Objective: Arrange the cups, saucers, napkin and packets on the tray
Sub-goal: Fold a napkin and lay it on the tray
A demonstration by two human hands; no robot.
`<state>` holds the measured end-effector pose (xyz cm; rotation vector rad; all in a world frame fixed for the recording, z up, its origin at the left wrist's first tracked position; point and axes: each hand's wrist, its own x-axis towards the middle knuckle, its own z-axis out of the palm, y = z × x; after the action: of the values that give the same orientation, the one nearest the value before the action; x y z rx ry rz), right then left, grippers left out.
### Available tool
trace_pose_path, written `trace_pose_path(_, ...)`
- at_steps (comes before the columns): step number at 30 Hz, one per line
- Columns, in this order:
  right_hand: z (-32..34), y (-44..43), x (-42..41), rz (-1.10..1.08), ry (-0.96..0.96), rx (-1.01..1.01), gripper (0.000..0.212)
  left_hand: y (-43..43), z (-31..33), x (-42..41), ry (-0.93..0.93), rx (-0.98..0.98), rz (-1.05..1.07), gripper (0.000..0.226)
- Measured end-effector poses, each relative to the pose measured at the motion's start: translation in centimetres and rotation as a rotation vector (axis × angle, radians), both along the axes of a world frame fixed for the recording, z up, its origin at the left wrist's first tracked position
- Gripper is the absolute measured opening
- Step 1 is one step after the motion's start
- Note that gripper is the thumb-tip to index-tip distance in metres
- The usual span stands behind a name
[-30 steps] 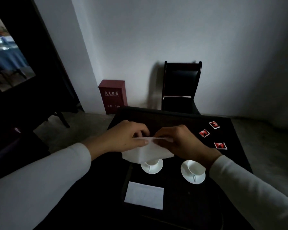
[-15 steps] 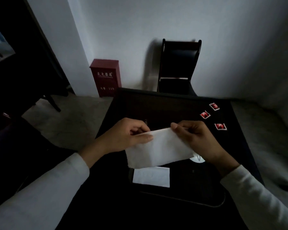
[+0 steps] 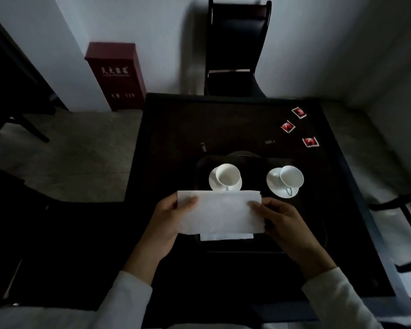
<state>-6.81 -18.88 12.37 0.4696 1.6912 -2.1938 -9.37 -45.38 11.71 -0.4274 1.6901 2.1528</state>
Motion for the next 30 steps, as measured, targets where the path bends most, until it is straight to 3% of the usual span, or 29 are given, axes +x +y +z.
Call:
trace_pose_path(7, -4.8, 0.8, -0.1, -0.179, -0.081, 0.075, 0.032, 0.4, -3.8, 1.0, -0.104, -0.028, 0.072, 0.019)
trace_pose_path(15, -7.6, 2.4, -0.1, -0.157, -0.068, 0.25, 0.012, 4.1, -6.0, 2.4, -0.149, -0.134, 0.141, 0.043)
trace_pose_path(23, -10.0, 4.6, -0.2, -0.077, -0.103, 0.399, 0.01, 6.1, -8.8, 2.9, -0.106, -0.28, 0.238, 0.045)
trace_pose_path(30, -12.7, 5.2, -0.1, -0.039, -0.18, 0.447, 0.006, 6.1, -11.2, 2.7, -0.04, -0.485, 0.125, 0.028)
